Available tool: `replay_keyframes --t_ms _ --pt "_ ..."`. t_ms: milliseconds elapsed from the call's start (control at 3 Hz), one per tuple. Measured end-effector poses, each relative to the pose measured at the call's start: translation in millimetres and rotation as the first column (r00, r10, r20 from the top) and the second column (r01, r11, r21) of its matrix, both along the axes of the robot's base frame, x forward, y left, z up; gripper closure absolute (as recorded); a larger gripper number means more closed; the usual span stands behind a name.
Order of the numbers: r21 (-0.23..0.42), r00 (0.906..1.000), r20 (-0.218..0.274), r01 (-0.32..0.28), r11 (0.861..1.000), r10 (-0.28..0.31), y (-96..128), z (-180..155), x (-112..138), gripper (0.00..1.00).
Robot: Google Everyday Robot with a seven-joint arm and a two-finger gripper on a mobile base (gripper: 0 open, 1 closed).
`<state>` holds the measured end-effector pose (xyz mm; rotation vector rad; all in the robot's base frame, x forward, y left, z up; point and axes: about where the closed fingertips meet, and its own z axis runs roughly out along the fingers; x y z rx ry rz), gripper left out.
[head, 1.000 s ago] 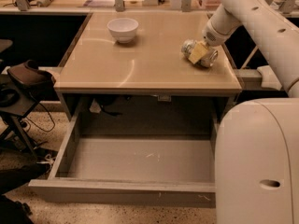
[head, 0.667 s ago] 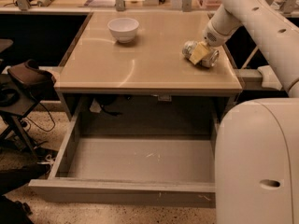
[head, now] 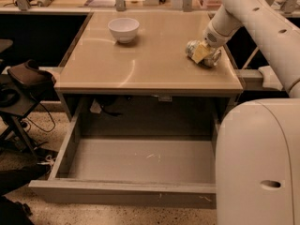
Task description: Pick 7up can from top drawer and place on counter
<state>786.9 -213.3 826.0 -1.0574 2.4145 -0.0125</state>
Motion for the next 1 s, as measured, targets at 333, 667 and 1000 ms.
replay_keyframes --t_ms 333,667,1000 --pt "0.000 1.0000 0.000 0.000 1.000 0.000 0.0 0.0 0.0 0.11" --pt "0.000 1.0000 0.000 0.000 1.000 0.000 0.0 -0.1 0.0 0.00" --pt "0.000 1.0000 0.000 0.000 1.000 0.000 0.0 -0.1 0.0 0.00"
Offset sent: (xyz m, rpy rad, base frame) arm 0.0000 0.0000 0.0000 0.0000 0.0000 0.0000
